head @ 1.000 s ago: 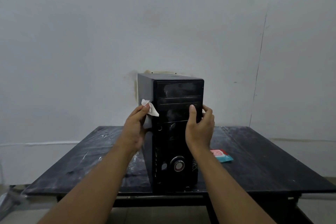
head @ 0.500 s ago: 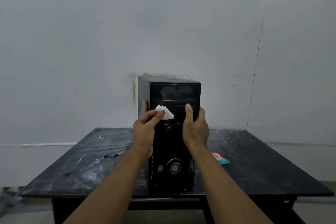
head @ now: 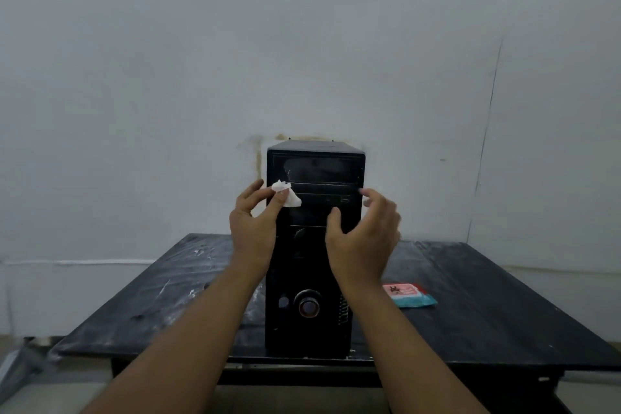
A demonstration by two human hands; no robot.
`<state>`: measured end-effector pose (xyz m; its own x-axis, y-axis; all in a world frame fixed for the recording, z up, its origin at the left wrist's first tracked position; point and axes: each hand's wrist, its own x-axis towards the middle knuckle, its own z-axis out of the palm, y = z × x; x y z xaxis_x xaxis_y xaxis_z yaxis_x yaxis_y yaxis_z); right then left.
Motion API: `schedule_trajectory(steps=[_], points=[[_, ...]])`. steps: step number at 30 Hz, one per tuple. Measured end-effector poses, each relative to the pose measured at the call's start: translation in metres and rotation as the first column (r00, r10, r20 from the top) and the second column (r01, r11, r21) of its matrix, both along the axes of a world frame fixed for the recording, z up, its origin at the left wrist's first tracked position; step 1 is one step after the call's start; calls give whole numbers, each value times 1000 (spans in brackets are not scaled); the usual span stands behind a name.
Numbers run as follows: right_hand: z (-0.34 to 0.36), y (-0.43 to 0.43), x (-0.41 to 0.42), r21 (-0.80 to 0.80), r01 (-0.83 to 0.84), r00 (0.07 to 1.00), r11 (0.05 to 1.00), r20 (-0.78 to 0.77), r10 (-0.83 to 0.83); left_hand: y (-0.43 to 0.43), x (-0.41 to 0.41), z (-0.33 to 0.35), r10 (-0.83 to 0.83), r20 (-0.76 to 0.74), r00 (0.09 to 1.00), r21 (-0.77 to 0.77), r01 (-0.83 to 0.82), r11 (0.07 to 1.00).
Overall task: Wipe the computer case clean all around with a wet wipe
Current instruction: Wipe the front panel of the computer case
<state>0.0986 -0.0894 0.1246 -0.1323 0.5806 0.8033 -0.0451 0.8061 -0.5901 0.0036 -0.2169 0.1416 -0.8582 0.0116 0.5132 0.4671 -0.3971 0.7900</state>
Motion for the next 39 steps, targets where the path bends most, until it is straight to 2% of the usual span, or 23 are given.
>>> schedule_trajectory(steps=[2, 3, 5, 10, 13, 15, 16, 18, 20, 23, 25, 30, 33, 37, 39], points=[[6, -9, -1, 238, -90, 996, 967, -5, 94, -1, 6, 0, 233, -134, 963, -61, -243, 968], [9, -14, -3, 328, -140, 990, 934, 18, 142, -3, 11, 1, 278, -186, 943, -73, -295, 953], [15, -21, -7, 425, -214, 976, 879, 59, 209, -6, 23, 9, 249, -236, 939, -80, -274, 958], [27, -24, -17, 437, -230, 972, 870, 69, 223, -14, 44, 29, 38, -172, 984, -123, -60, 991], [35, -18, -21, 385, -218, 974, 897, 29, 225, -18, 44, 35, -28, -203, 979, -192, -12, 981], [44, -12, -22, 381, -189, 981, 905, 24, 194, -21, 38, 39, 39, -277, 960, -215, -101, 971], [50, -8, -23, 383, -165, 985, 909, 17, 171, -23, 34, 41, 127, -331, 935, -210, -204, 956], [63, -1, -25, 374, -138, 989, 917, 4, 147, -29, 22, 49, 287, -465, 837, -201, -416, 887], [77, 3, -26, 368, -141, 989, 919, 19, 144, -36, 7, 59, 262, -571, 778, -269, -478, 836], [94, 4, -30, 396, -106, 994, 912, 12, 111, -41, -14, 67, -7, -533, 846, -498, -307, 811], [101, 4, -34, 440, -74, 996, 895, -9, 87, -41, -23, 67, -96, -491, 866, -559, -228, 797], [97, 2, -49, 561, -30, 1000, 827, 13, 27, -42, -30, 64, -179, -455, 872, -549, -116, 828], [87, -2, -56, 563, -28, 1000, 826, 6, 30, -40, -33, 60, -187, -477, 859, -552, -127, 824], [81, -8, -55, 673, -18, 1000, 740, 23, 4, -39, -35, 59, -204, -490, 848, -569, -134, 812], [94, -11, -54, 680, 1, 999, 733, 25, -24, -40, -36, 60, -214, -484, 849, -579, -127, 805]])
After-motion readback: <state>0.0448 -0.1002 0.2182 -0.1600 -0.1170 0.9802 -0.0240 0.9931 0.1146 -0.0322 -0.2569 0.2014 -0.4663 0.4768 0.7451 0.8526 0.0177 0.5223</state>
